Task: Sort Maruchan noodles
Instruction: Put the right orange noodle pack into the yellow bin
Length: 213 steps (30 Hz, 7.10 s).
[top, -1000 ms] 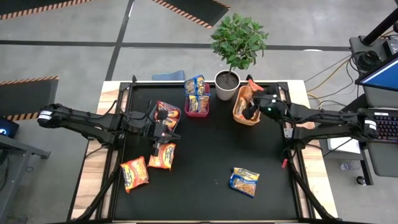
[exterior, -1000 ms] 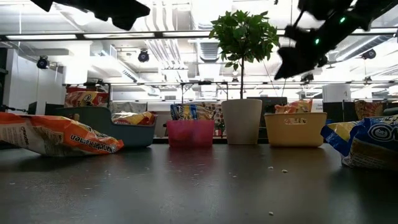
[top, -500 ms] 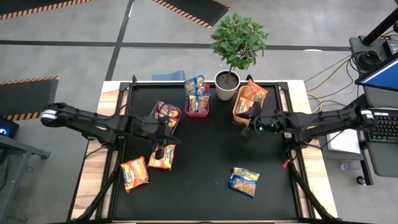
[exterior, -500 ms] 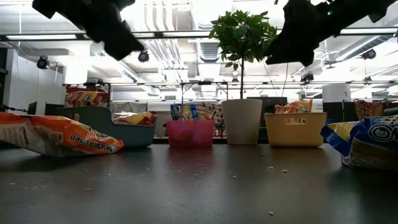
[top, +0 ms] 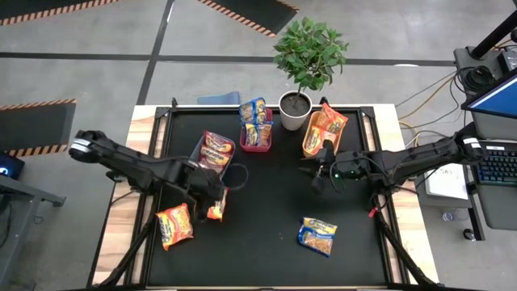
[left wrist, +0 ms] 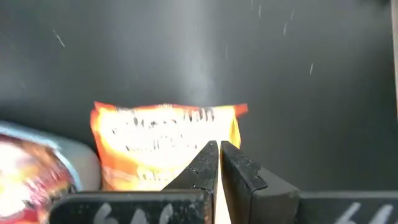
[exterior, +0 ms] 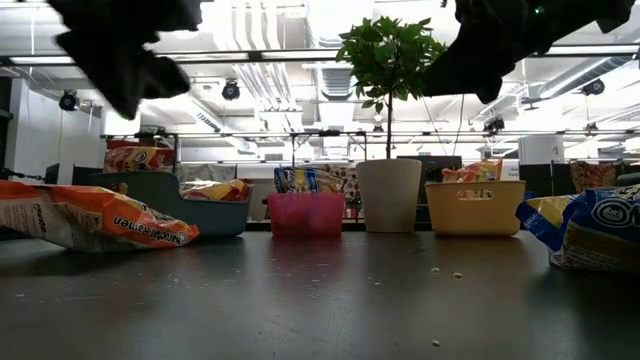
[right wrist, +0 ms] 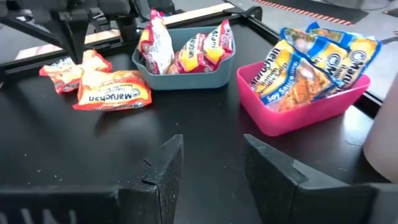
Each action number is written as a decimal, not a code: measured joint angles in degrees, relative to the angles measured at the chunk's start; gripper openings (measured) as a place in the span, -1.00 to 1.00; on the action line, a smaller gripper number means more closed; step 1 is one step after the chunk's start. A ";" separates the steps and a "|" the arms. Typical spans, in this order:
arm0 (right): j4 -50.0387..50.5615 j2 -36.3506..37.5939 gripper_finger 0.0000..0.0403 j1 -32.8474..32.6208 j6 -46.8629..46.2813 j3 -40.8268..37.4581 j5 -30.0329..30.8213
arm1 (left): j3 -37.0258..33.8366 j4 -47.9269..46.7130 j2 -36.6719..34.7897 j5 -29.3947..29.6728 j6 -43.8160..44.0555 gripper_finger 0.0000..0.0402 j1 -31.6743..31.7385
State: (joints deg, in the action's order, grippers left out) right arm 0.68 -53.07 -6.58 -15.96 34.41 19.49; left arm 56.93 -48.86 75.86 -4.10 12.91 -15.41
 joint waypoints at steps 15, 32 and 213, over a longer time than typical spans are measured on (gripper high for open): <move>-4.77 -5.95 -0.29 -2.32 0.08 0.00 -0.04 | 1.32 -5.99 6.55 2.69 6.58 -0.41 -8.12; -6.19 -6.55 -0.34 -3.69 -0.05 -0.02 -0.01 | 1.04 -5.36 14.13 9.16 7.34 -0.09 -11.31; -8.21 -34.84 -0.96 4.72 -22.39 11.26 -10.60 | -9.14 43.19 12.16 -11.28 -33.37 -1.00 14.54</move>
State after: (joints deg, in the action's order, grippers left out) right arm -7.54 -87.90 -1.87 -38.35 45.67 8.89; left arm 47.78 -5.67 88.03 -15.38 -20.47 -0.86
